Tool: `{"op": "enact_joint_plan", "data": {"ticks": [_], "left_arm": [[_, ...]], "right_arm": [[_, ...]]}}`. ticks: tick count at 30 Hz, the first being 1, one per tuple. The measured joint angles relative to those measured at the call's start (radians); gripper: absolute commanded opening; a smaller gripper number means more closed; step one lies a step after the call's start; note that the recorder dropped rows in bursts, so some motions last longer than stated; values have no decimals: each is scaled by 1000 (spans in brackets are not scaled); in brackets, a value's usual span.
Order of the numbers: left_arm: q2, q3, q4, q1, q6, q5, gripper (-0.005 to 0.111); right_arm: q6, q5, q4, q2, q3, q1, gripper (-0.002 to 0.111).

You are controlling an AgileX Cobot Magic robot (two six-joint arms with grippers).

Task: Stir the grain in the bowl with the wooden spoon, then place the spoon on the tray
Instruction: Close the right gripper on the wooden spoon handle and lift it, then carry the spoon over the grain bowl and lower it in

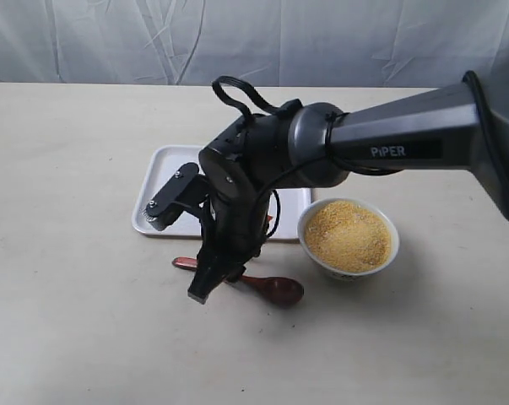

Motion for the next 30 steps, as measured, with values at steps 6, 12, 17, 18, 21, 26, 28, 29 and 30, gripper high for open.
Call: {"op": "enact_joint_plan", "data": {"ticks": [6, 12, 17, 18, 21, 26, 28, 29, 30], "left_arm": [[0, 0, 0, 0, 0, 0, 0], [0, 0, 0, 0, 0, 0, 0], [0, 0, 0, 0, 0, 0, 0], [0, 0, 0, 0, 0, 0, 0], [0, 0, 0, 0, 0, 0, 0], [0, 0, 0, 0, 0, 0, 0], [0, 0, 0, 0, 0, 0, 0], [0, 0, 0, 0, 0, 0, 0], [0, 0, 0, 0, 0, 0, 0]], "right_arm": [[-33, -9, 75, 5, 0, -10, 46], [-57, -15, 111, 21, 0, -10, 17], [-59, -17, 115, 21, -2, -10, 0], [-59, -17, 115, 21, -4, -10, 0], [-59, -9, 115, 8, -4, -10, 0], [-38, 27, 115, -93, -4, -16, 0], [-20, 34, 121, -154, -4, -38, 0], [-11, 36, 126, -177, -4, -52, 0], [-7, 44, 138, -209, -4, -79, 0]]}}
